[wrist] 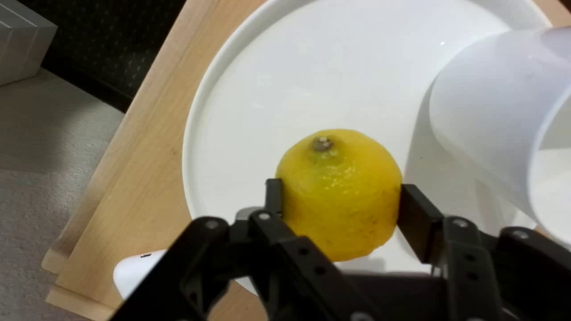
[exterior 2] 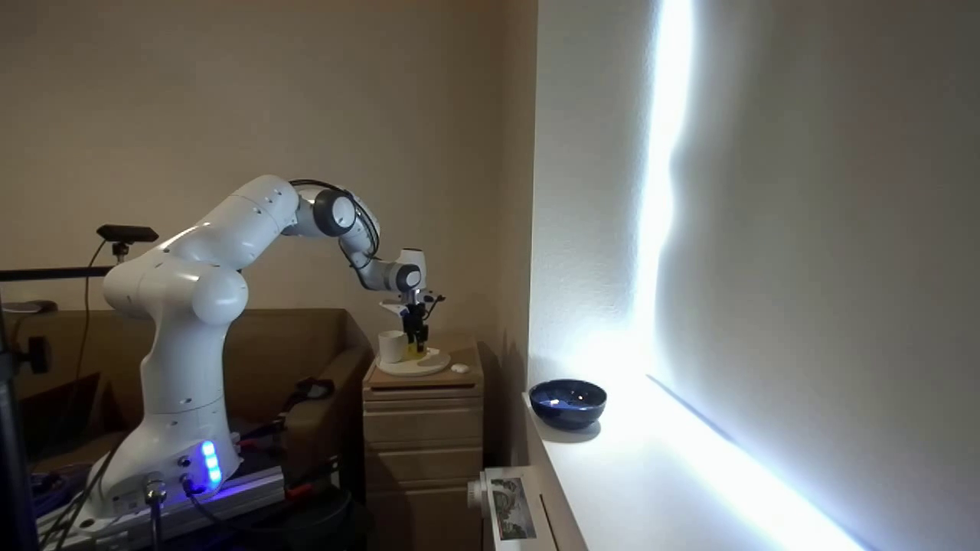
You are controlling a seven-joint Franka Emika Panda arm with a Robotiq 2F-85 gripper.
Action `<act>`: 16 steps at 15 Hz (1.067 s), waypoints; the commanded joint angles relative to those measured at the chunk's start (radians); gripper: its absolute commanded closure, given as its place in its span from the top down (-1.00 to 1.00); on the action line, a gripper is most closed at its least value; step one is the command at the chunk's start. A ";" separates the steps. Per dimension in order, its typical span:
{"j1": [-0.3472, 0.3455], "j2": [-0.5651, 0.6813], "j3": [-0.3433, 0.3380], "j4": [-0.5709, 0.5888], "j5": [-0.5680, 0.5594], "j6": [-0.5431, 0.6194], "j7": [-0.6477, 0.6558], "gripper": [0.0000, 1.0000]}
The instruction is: Pick the fruit in the bowl on the windowsill and put it on the plate on the drawer
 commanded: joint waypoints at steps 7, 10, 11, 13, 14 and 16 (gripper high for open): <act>0.029 0.123 -0.031 0.145 -0.022 -0.003 0.040 -0.19; 0.005 0.114 -0.003 0.149 0.013 -0.031 0.028 0.94; -0.010 0.096 0.015 0.129 0.030 -0.011 0.007 0.99; -0.027 0.046 0.031 0.083 0.055 -0.005 -0.006 1.00; -0.036 0.013 0.039 0.053 0.067 -0.002 -0.013 1.00; -0.043 -0.057 0.036 -0.009 0.079 0.017 -0.008 1.00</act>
